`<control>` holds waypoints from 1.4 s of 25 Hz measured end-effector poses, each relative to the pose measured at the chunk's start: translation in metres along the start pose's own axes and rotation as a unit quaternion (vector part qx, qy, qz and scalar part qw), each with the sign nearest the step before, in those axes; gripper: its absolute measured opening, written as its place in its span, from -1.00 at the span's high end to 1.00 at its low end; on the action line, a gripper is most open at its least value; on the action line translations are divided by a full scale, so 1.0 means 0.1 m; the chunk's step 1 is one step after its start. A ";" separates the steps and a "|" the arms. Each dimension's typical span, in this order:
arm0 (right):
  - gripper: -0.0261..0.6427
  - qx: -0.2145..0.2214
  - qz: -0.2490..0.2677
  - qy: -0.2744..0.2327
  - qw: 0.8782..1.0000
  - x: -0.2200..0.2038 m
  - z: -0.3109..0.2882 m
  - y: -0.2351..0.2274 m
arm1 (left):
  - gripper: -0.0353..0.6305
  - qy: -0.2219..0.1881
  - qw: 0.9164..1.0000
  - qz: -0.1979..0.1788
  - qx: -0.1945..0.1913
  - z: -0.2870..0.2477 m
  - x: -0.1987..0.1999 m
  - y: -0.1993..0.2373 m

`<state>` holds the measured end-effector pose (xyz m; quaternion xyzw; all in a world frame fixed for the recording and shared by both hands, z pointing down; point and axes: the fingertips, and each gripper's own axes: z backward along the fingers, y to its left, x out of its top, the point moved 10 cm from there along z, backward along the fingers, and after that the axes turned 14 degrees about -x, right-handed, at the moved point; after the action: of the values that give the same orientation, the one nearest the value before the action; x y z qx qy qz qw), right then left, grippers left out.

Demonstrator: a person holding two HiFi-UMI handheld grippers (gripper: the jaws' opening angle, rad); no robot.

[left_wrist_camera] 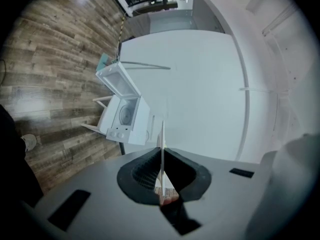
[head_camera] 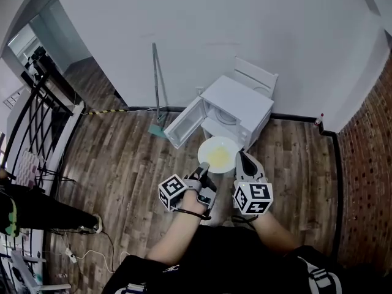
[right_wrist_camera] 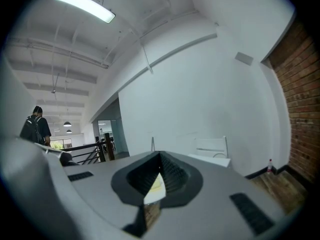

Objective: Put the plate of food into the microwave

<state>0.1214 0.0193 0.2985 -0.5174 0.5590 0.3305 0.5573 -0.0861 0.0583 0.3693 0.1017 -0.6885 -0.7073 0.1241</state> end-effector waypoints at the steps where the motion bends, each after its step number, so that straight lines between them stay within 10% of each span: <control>1: 0.89 0.001 0.001 -0.001 1.000 0.01 -0.05 -0.03 | 0.85 0.001 1.000 -0.001 0.000 -0.07 0.00 0.00; 20: 0.89 -0.026 0.026 0.011 0.999 -0.01 -0.91 -0.16 | 0.85 0.019 1.000 0.002 -0.006 -0.99 0.45 0.20; 35: 0.89 -0.046 0.048 0.055 0.996 -0.13 -2.59 0.26 | 0.85 0.023 0.999 0.017 0.015 -2.00 1.71 0.60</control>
<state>0.0225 -0.2164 0.3470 -0.5323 0.5976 0.3528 0.4848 -0.1837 -0.1867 0.4281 0.1076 -0.6979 -0.6919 0.1505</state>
